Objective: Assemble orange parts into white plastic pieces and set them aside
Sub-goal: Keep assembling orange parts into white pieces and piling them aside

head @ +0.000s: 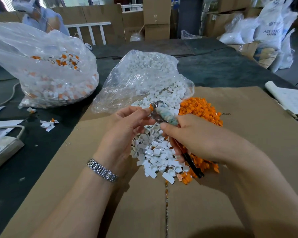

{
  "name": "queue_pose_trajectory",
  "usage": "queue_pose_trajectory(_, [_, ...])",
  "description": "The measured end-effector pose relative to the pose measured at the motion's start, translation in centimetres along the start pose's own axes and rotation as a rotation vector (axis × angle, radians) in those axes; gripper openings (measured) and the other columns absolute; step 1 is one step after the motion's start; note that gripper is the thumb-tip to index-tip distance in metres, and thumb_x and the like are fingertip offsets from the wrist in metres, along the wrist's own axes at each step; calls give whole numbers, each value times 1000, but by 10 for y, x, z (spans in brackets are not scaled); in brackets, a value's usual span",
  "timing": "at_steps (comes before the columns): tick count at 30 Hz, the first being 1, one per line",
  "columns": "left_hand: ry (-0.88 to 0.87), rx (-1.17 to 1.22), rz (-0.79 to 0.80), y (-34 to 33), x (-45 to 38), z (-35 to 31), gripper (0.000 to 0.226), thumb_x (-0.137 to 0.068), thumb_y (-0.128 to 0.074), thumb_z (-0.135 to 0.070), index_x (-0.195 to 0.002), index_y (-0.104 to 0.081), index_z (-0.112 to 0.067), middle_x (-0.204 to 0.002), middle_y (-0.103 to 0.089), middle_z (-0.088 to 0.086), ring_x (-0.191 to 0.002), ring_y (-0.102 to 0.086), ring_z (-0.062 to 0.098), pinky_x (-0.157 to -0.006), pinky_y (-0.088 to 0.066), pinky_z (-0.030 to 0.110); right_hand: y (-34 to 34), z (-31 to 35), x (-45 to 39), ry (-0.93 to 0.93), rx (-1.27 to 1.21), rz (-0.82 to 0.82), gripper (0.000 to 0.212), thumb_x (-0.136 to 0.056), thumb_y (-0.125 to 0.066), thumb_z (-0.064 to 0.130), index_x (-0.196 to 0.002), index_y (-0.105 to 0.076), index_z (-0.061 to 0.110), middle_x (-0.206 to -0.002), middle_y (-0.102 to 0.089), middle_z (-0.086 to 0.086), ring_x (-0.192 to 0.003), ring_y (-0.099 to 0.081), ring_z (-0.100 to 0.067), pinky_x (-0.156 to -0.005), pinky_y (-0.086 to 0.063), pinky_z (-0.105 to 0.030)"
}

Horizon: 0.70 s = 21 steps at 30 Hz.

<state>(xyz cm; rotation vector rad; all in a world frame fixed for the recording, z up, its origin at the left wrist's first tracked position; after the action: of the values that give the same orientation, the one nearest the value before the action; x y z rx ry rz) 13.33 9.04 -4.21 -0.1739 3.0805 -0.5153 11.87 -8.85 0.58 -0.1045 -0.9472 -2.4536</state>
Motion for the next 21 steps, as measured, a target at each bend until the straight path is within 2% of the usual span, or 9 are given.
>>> queue_pose_trajectory(2, [13, 20, -1, 1, -1, -1, 14, -81, -79, -9, -88, -69, -5, -80, -77, 7, -69, -75, 13, -48, -48, 15, -5, 3, -2, 32, 98, -65, 49, -104, -40, 48, -78, -52, 8, -67, -59, -17, -55, -60, -22, -65, -56, -41])
queue_pose_trajectory(6, [31, 33, -7, 6, -2, -3, 21, -72, -81, -12, -87, -69, -5, -78, -77, 8, -70, -75, 15, -52, -52, 16, -13, 3, -11, 25, 123, -155, 44, -102, -45, 48, -80, -49, 10, -67, -53, -9, -56, -49, -23, -56, -45, -38])
queue_pose_trajectory(9, [43, 47, -4, 9, -4, -4, 20, -72, -81, -12, -86, -70, -5, -79, -77, 9, -70, -76, 16, -54, -55, 17, -15, 2, -15, 24, 160, -184, 43, -101, -47, 49, -83, -52, 10, -67, -52, -5, -54, -50, -21, -53, -47, -36])
queue_pose_trajectory(12, [56, 32, 5, 9, -4, -4, 18, -75, -80, -11, -89, -71, -5, -81, -77, 11, -73, -77, 18, -57, -57, 19, -12, -1, -14, 45, 140, -157, 49, -101, -47, 51, -77, -55, 9, -60, -59, -6, -47, -59, -20, -55, -55, -36])
queue_pose_trajectory(15, [25, -18, -41, 13, -5, -6, 10, -84, -76, -10, -91, -72, -4, -80, -77, 10, -76, -76, 19, -61, -58, 19, -1, -3, -9, 10, 51, -93, 55, -98, -46, 58, -78, -61, 9, -56, -64, 2, -47, -63, -11, -51, -53, -26])
queue_pose_trajectory(17, [-22, -127, -120, 19, -6, -11, 5, -90, -74, -11, -93, -74, -6, -81, -77, 9, -79, -77, 20, -63, -58, 20, 10, -7, -8, -24, 27, -119, 54, -95, -48, 62, -83, -64, 11, -60, -64, 3, -47, -59, -6, -48, -45, -22])
queue_pose_trajectory(21, [-143, -503, -354, 38, -1, -26, 10, -96, -70, -13, -89, -77, -13, -71, -76, 0, -69, -76, 15, -55, -54, 20, 33, -28, -16, -49, 220, -320, 39, -97, -50, 54, -90, -60, 17, -71, -59, 1, -61, -54, -13, -54, -39, -29])
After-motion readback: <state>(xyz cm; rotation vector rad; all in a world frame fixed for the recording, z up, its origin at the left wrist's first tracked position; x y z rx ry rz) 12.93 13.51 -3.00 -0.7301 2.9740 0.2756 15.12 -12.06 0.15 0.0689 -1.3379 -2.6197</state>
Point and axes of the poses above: each hand's wrist, its own x-axis away from the middle knuckle, its own y-axis out of the back of the hand, z = x × y, the point moved 1 cm from there along -x, towards the middle knuckle
